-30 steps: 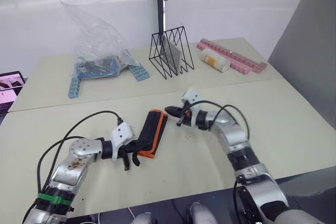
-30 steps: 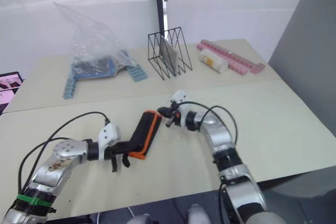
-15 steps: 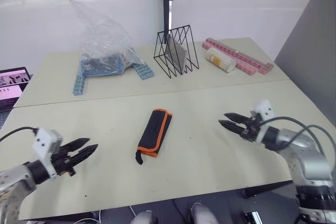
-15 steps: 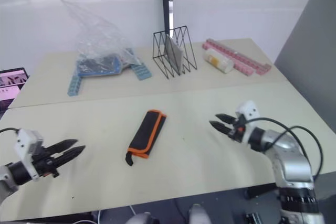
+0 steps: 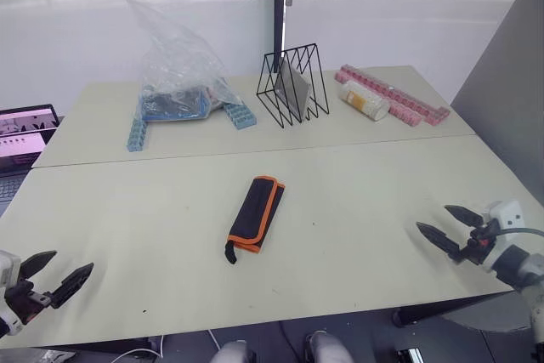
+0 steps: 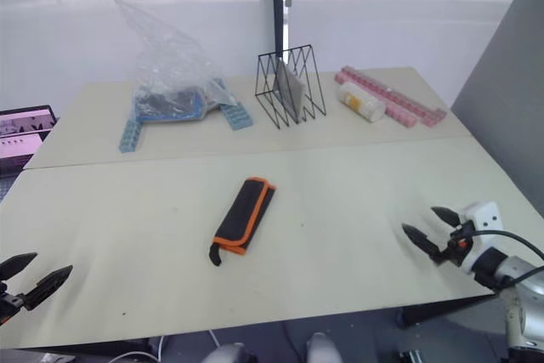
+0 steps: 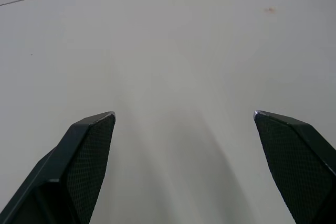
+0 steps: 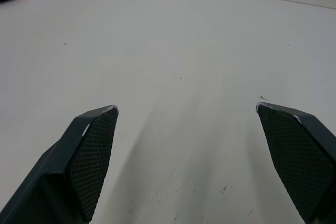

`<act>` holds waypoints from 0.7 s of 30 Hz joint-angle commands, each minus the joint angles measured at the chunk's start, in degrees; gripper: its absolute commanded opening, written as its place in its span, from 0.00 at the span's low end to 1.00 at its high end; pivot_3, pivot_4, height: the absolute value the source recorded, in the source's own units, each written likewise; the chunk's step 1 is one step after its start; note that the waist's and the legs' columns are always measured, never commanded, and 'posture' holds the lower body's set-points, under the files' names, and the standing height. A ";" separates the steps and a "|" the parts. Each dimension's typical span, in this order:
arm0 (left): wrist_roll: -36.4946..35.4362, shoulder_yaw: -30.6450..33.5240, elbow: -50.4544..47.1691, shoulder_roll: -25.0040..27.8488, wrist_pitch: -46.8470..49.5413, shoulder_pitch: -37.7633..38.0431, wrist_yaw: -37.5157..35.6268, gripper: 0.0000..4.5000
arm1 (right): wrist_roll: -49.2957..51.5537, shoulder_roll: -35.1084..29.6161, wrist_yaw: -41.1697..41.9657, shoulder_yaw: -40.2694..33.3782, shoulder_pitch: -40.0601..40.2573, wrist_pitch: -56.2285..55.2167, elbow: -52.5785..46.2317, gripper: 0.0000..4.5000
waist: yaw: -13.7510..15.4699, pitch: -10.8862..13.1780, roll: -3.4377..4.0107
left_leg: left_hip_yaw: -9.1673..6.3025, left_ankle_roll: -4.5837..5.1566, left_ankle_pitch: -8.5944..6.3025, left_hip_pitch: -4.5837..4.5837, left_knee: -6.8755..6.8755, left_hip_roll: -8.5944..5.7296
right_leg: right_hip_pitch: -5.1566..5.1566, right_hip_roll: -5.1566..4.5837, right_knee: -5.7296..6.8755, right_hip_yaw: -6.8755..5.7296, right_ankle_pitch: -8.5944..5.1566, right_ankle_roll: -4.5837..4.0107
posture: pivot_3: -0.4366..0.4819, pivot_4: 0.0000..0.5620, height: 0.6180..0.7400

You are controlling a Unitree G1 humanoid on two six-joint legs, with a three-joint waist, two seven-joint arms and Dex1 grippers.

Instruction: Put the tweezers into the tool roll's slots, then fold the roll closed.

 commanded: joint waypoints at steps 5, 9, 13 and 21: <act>0.67 -0.73 2.49 1.09 -3.41 -1.49 -0.52 1.00 | -0.03 -0.74 -0.69 0.45 -1.53 -1.85 -0.34 0.99 | -0.03 0.00 0.00 | 0.01 0.00 0.00 0.00 0.00 0.03 | 0.00 0.00 0.00 0.00 0.00 0.00 | 0.48 0.27 0.87; 1.01 -1.17 3.86 1.25 -4.52 -1.95 -0.96 1.00 | 0.20 -0.87 -1.11 0.69 -1.51 -1.20 -0.85 0.99 | -0.03 0.00 0.00 | 0.01 0.01 -0.01 -0.01 0.00 0.04 | -0.01 0.00 0.01 -0.01 0.00 -0.01 | 0.48 0.27 0.87; 0.82 -1.33 5.23 1.72 -5.25 -2.83 -1.10 1.00 | 0.38 -1.27 -1.55 1.19 -1.91 -0.06 -1.23 0.99 | -0.01 0.00 0.00 | 0.02 0.02 -0.02 -0.02 0.00 0.04 | -0.02 -0.01 0.01 -0.01 0.00 -0.01 | 0.48 0.27 0.87; 1.37 -2.04 7.21 2.35 -6.92 -3.12 -1.67 1.00 | -1.10 -1.69 -1.15 3.10 -2.06 -1.80 -1.30 0.99 | -0.34 0.14 0.06 | 0.02 0.03 -0.02 -0.04 0.01 0.04 | 0.00 -0.02 0.03 -0.03 0.00 -0.01 | 0.48 0.27 0.87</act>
